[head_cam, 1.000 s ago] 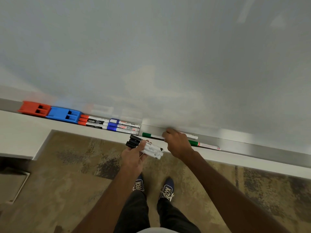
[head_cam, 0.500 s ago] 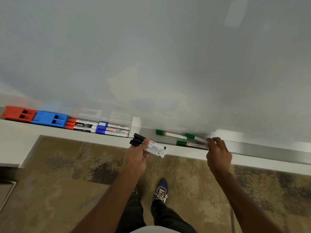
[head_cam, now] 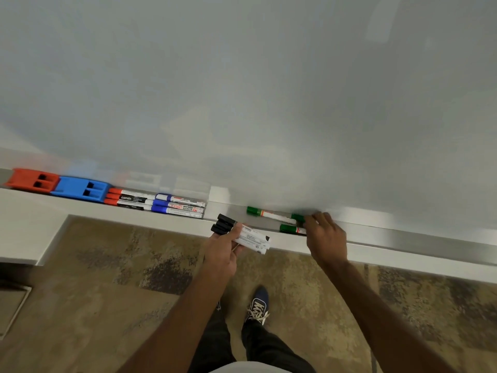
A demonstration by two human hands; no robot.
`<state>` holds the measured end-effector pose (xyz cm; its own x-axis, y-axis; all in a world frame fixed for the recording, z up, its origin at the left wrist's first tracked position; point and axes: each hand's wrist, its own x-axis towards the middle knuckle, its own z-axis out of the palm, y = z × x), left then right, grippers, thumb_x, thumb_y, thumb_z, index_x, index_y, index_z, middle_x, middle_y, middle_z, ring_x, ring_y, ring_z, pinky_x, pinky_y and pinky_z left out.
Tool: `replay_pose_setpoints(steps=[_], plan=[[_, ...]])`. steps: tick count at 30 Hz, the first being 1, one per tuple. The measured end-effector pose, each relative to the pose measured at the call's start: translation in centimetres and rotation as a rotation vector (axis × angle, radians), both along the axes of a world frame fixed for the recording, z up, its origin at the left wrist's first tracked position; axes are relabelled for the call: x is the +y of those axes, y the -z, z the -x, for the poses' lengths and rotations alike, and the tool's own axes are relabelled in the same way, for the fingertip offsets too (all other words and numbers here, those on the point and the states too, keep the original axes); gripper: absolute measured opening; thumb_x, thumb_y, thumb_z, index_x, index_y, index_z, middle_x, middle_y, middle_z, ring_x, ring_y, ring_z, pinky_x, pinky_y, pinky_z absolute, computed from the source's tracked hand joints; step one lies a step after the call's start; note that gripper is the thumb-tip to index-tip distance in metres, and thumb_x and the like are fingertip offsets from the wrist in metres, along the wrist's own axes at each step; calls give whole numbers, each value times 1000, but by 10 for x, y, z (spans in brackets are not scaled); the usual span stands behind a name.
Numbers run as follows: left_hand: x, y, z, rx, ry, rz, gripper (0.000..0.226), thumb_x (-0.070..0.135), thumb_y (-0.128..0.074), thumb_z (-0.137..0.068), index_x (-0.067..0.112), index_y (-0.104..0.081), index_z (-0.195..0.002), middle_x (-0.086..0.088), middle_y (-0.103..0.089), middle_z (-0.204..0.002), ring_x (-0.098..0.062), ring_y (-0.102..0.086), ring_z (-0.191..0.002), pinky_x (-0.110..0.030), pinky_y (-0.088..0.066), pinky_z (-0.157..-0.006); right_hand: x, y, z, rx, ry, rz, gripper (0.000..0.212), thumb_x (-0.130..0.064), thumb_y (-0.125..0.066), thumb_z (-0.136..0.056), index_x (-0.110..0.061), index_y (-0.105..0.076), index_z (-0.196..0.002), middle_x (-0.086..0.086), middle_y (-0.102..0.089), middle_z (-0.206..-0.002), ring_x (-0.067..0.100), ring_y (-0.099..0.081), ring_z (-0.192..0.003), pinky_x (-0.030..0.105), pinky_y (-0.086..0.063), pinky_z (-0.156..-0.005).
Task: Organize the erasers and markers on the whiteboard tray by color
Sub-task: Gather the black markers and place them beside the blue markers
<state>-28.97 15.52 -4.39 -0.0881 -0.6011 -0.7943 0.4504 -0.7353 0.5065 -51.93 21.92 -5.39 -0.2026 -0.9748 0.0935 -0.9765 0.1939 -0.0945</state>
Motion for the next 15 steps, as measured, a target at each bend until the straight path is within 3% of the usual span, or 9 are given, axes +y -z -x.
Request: replay_pose_setpoints(steps=[5,10,15], plan=[[3,-3,2,-10,-5,0,38,3,-67,-87,-6,-56,-122,-22,-72,-105,-33,-71,-95,-41,-58,-82,-34,-8,-34,3,-288,-58,25,3,-75,-67,-12,-71,-86,4,-72,-81,23,-65,-76,29,-48,-51],[8,-6,5,-26,-15,4,38,2,-66,-87,-8,-56,-122,-26,-68,-114,-36,-68,-100,-44,-56,-88,-50,-17,-47,10,-335,-111,31,10,-76,-50,-9,-67,-73,6,-69,-68,28,-66,-66,27,-43,-41],[8,-7,5,-15,-27,-7,39,1,-66,-87,-8,-54,-123,-27,-67,-116,-38,-67,-103,-47,-54,-91,-42,-11,-39,-50,-288,5,32,13,-71,-59,-8,-70,-83,7,-72,-80,28,-65,-76,31,-49,-48]])
